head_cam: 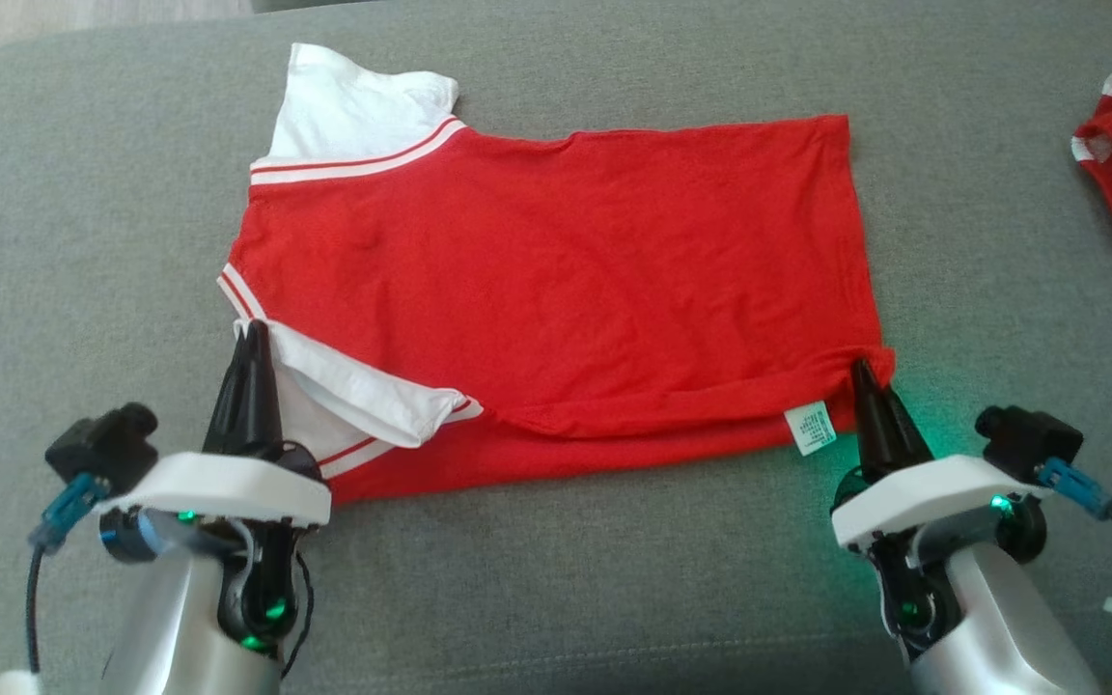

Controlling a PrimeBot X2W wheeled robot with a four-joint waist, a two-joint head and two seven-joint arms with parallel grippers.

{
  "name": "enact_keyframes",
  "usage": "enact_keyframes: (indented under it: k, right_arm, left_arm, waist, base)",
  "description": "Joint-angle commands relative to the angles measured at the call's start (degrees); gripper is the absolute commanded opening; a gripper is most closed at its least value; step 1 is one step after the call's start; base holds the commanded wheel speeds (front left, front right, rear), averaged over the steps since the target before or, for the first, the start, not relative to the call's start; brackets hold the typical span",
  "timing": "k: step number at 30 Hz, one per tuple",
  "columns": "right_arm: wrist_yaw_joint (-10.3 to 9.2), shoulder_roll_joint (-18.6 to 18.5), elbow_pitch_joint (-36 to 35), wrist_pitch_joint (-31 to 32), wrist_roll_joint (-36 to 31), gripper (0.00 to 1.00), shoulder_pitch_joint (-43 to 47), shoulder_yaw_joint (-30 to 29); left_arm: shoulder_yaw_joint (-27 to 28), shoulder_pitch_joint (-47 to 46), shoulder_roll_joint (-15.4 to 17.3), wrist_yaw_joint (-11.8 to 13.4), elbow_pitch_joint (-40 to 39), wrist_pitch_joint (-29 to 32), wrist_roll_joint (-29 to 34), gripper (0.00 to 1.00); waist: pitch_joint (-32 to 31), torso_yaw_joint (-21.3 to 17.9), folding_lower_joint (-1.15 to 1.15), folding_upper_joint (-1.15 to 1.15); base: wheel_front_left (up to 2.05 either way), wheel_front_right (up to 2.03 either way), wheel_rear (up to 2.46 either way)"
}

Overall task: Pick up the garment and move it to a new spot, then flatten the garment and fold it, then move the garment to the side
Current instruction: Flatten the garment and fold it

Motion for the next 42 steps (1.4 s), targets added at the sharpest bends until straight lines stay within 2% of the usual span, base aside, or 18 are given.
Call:
enact_keyframes:
  k: [1,2,3,4,5,14,19,24,30,35,42]
  right_arm:
    - [0.37,0.0,-1.3,-0.9,0.5,0.14,-2.2,1.6]
    - [0.37,0.0,-1.0,-1.1,1.0,0.44,-2.6,1.8]
    - [0.37,0.0,-0.7,-1.2,1.5,0.78,-3.0,2.0]
    - [0.37,0.0,-0.3,-1.3,2.0,1.00,-3.5,2.3]
    - [0.37,0.0,0.2,-1.5,2.5,1.00,-4.1,2.6]
    - [0.37,0.0,7.1,-4.0,6.4,1.00,-11.0,5.3]
    - [0.37,0.0,7.6,-6.3,4.2,1.00,-12.1,3.6]
    - [0.37,-0.1,3.3,-6.9,-1.8,1.00,-10.6,-0.1]
    - [0.37,0.0,-5.4,-7.0,-7.4,1.00,-5.7,-3.6]
    - [0.37,0.0,-10.5,-7.0,-8.1,1.00,-2.3,-3.7]
    - [0.37,0.0,-13.4,-6.3,-7.5,1.00,-1.1,-2.6]
  left_arm:
    - [2.3,-2.5,0.2,-0.3,-1.1,-0.7,0.6,0.00]
    - [2.4,-3.0,0.2,-0.5,-0.5,-0.7,0.9,0.10]
    - [2.5,-3.3,0.1,-0.6,0.1,-0.7,1.0,0.44]
    - [2.6,-3.7,0.1,-0.8,0.6,-0.7,1.1,0.87]
    - [2.8,-4.0,0.1,-1.0,1.0,-0.7,1.2,1.00]
    - [3.8,-4.3,-0.1,-2.1,2.0,-0.7,1.6,1.00]
    - [3.6,-0.2,-0.2,-2.7,-1.3,-0.7,1.0,1.00]
    - [3.0,6.1,0.4,-2.6,-4.7,0.5,0.8,1.00]
    - [3.2,13.7,3.2,-0.4,-10.7,6.7,0.8,1.00]
    - [3.2,17.0,4.2,2.0,-13.1,12.6,0.0,1.00]
    - [4.2,16.5,4.0,3.7,-13.0,15.1,-1.7,1.00]
  waist:
    - [0.0,-0.1,0.00,0.00]
    - [0.0,-0.2,0.00,0.00]
    - [0.0,-0.3,0.00,0.00]
    - [0.1,-0.4,0.00,0.00]
    - [0.1,-0.6,0.00,0.00]
    - [-0.1,-0.1,0.00,0.00]
    - [-0.9,0.4,0.00,0.00]
    - [-1.1,0.2,0.00,0.00]
    - [-0.3,0.1,0.00,0.00]
    - [0.0,-0.2,0.00,0.00]
    - [0.9,-1.7,0.00,0.00]
  base:
    - [0.00,0.00,0.00]
    - [0.00,0.00,0.00]
    - [0.00,0.00,0.00]
    - [0.00,0.00,0.00]
    - [0.00,0.00,0.00]
    - [0.00,0.00,0.00]
    - [0.00,0.00,0.00]
    - [0.00,0.00,0.00]
    - [0.00,0.00,0.00]
    - [0.00,0.00,0.00]
    - [0.00,0.00,0.00]
